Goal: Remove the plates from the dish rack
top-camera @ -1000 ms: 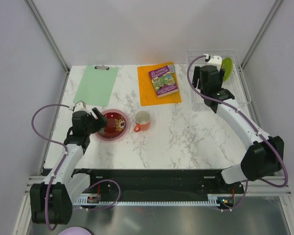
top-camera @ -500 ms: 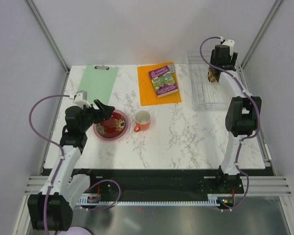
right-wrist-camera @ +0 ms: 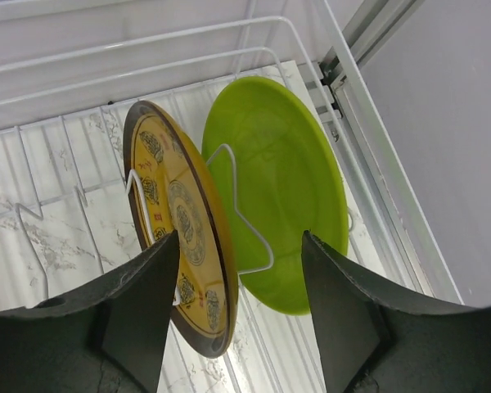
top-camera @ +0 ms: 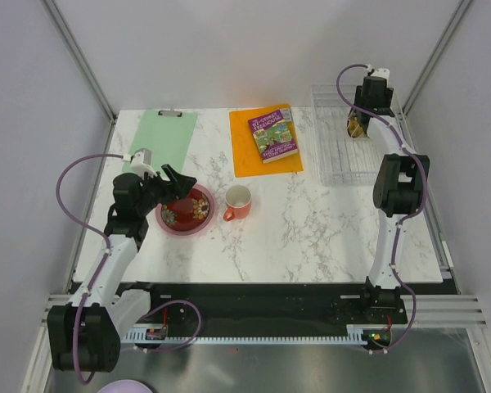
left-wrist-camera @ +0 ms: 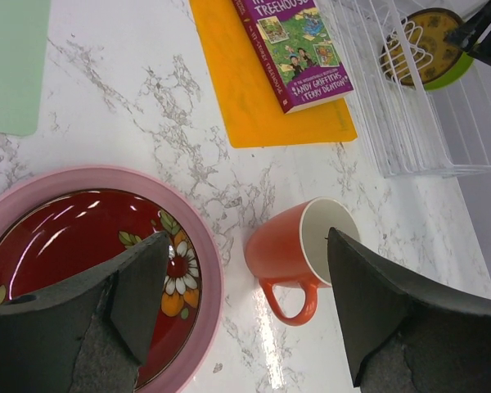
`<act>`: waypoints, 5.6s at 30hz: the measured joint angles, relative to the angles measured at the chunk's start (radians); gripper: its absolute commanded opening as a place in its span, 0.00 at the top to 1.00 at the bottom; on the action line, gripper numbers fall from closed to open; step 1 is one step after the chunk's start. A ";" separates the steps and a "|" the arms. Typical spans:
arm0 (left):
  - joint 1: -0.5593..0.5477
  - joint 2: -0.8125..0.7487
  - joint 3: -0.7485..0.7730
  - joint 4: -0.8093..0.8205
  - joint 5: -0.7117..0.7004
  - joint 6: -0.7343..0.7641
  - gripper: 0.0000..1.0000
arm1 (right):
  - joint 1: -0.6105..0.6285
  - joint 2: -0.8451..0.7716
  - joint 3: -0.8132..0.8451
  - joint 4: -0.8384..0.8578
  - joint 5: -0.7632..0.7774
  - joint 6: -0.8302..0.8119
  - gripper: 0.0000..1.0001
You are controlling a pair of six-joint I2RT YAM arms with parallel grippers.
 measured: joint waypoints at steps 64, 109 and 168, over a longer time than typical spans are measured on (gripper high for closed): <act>-0.003 -0.170 -0.081 0.001 0.031 -0.048 0.16 | 0.483 -1.002 -0.875 0.033 -0.317 0.374 1.00; -0.151 -0.183 -0.080 0.020 -0.093 -0.113 0.98 | 0.817 -0.784 -0.950 0.315 -0.588 0.654 0.30; -0.055 -0.081 -0.048 -0.264 -0.388 -0.089 0.12 | 0.423 -1.058 -0.968 -0.075 0.032 0.308 0.20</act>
